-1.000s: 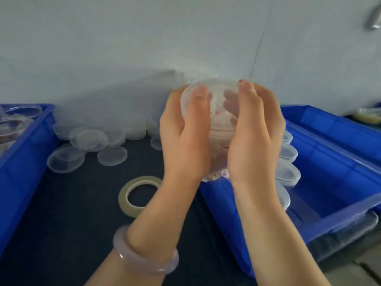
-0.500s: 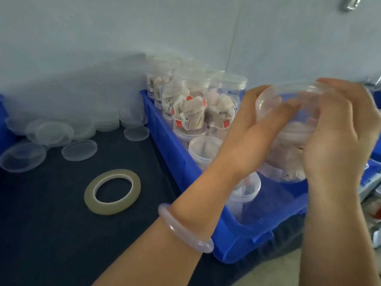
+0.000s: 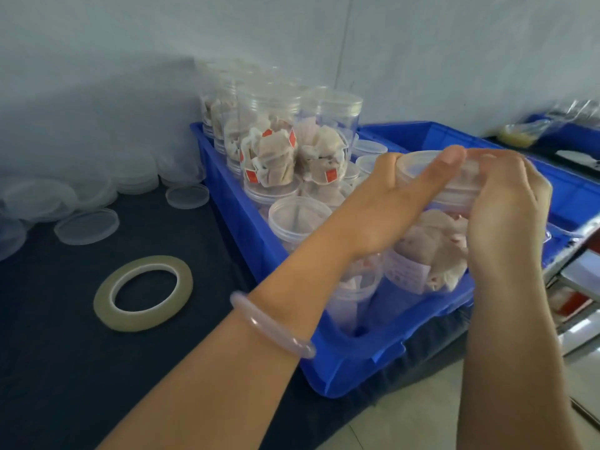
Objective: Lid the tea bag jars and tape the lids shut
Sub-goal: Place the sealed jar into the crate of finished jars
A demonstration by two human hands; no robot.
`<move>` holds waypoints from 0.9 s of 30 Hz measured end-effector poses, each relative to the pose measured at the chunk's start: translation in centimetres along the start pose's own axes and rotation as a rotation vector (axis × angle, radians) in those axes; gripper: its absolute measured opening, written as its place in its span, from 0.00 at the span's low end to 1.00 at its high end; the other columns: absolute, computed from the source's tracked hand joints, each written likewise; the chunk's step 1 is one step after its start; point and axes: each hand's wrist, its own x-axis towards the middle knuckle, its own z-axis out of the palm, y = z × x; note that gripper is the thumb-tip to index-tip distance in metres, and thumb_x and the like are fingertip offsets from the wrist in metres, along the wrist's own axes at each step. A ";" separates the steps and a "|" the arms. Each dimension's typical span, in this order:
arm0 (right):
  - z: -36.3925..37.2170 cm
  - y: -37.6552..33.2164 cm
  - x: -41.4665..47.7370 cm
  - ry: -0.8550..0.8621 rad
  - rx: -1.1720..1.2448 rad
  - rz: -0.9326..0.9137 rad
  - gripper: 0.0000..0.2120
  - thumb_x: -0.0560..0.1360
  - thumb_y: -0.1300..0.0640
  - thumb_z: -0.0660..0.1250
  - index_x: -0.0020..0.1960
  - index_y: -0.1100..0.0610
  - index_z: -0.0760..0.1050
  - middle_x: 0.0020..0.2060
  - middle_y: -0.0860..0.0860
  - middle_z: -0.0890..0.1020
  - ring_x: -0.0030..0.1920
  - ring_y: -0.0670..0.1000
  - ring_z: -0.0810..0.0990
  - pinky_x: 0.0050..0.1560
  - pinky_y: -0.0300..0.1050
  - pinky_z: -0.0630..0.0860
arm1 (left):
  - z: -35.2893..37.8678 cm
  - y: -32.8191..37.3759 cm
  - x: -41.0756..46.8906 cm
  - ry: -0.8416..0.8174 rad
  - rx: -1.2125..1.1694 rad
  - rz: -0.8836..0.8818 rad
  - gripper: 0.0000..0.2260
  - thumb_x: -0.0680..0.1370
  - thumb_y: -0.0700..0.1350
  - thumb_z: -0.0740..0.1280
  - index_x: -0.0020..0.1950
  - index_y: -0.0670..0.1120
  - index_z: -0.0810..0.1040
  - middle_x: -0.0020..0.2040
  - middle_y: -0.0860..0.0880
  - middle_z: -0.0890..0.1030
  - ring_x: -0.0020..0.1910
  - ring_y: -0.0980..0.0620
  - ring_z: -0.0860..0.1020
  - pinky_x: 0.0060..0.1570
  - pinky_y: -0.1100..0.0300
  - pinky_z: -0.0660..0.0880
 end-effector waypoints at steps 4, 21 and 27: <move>-0.4 0.4 1.1 0.042 0.034 0.122 0.11 0.68 0.49 0.58 0.36 0.43 0.80 0.33 0.37 0.80 0.41 0.44 0.79 0.39 0.43 0.74 | -0.1 -1.9 0.5 -0.180 0.174 -0.053 0.37 0.71 0.70 0.62 0.74 0.52 0.60 0.62 0.61 0.76 0.57 0.68 0.73 0.49 0.69 0.66; -1.2 5.4 0.2 -0.335 -0.224 0.153 0.14 0.71 0.57 0.57 0.43 0.44 0.79 0.41 0.44 0.82 0.44 0.49 0.79 0.43 0.45 0.73 | -2.4 -3.6 2.3 -0.262 0.285 0.078 0.38 0.62 0.61 0.76 0.70 0.56 0.69 0.61 0.60 0.74 0.58 0.70 0.71 0.59 0.68 0.70; -0.4 6.3 0.7 -0.610 -0.711 0.076 0.12 0.78 0.63 0.54 0.54 0.49 0.70 0.53 0.52 0.78 0.49 0.51 0.75 0.40 0.43 0.69 | -0.8 -4.7 1.6 -0.283 0.636 0.030 0.23 0.67 0.54 0.76 0.60 0.53 0.78 0.61 0.52 0.79 0.56 0.53 0.78 0.57 0.57 0.73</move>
